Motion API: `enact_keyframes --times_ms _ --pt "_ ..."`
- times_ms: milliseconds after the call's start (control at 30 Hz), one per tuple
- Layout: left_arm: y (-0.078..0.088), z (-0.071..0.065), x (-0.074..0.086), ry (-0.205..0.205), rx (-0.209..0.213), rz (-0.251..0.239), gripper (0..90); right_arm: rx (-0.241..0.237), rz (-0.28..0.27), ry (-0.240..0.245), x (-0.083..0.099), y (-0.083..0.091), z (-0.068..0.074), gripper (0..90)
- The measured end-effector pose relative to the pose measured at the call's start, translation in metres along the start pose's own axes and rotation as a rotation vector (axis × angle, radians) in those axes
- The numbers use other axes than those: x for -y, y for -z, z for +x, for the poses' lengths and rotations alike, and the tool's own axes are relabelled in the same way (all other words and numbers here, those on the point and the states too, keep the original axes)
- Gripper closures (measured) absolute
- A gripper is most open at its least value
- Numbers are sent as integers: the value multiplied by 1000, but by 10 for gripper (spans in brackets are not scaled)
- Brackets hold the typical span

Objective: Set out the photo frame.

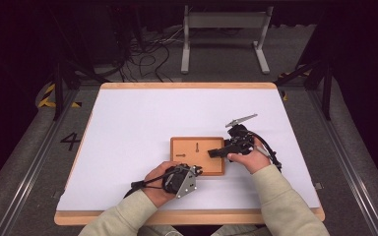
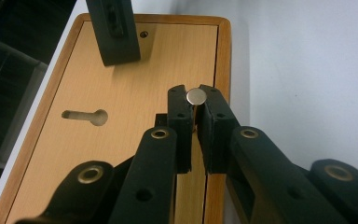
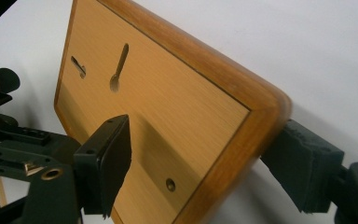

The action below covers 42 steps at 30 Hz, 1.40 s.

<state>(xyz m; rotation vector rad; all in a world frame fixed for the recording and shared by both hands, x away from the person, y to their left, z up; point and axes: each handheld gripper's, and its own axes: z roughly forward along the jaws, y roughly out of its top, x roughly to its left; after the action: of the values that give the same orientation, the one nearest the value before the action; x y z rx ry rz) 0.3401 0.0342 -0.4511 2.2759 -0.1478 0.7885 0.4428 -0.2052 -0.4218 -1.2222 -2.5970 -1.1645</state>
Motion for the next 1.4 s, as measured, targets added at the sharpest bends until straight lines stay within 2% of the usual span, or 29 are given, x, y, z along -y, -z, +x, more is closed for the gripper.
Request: enact_keyframes --times_ms 167,200,333,400,467,533,667,700,733,800,833,867,967,1000,1067,1100,1167,1200,1400 --pt "0 1 1 8 5 -2 838 -46 25 -8 0 -11 -2 255" --pt "0 1 1 23 13 -2 838 -46 27 -6 0 -11 -1 255" --pt "1 3 1 42 27 -12 834 -61 21 -6 0 -8 -3 289" --pt "2 5 2 73 51 -18 825 -64 23 3 1 -7 -3 297" --pt "6 7 3 109 81 -21 778 -66 20 12 2 -6 -4 304" --pt "12 9 5 122 85 -17 720 -66 12 24 3 -4 -3 312" --pt "26 15 13 196 98 -29 639 -60 2 50 5 0 0 339" --pt "26 15 13 196 98 -29 613 -55 0 60 5 2 1 346" --pt "33 17 19 252 115 -34 568 -51 -4 70 5 3 3 353" --pt "40 19 26 298 122 -46 516 -42 -7 91 6 6 6 360" --pt "40 19 26 298 122 -46 506 -35 -8 102 7 7 7 362" --pt "47 20 33 354 127 -60 496 -28 -11 111 7 8 9 364" --pt "58 25 42 401 108 -94 487 -12 -15 141 8 11 14 377" --pt "58 25 42 401 108 -94 482 -9 -16 152 9 12 15 384" --pt "68 30 53 459 102 -98 459 0 -21 173 10 15 18 394" --pt "68 30 53 459 102 -98 445 0 -21 173 10 15 18 394" --pt "76 34 63 523 95 -121 435 11 -29 200 12 18 22 407" --pt "79 35 67 542 89 -126 430 16 -33 214 13 19 23 410" --pt "90 41 84 609 39 -138 412 53 -59 314 20 24 33 425"
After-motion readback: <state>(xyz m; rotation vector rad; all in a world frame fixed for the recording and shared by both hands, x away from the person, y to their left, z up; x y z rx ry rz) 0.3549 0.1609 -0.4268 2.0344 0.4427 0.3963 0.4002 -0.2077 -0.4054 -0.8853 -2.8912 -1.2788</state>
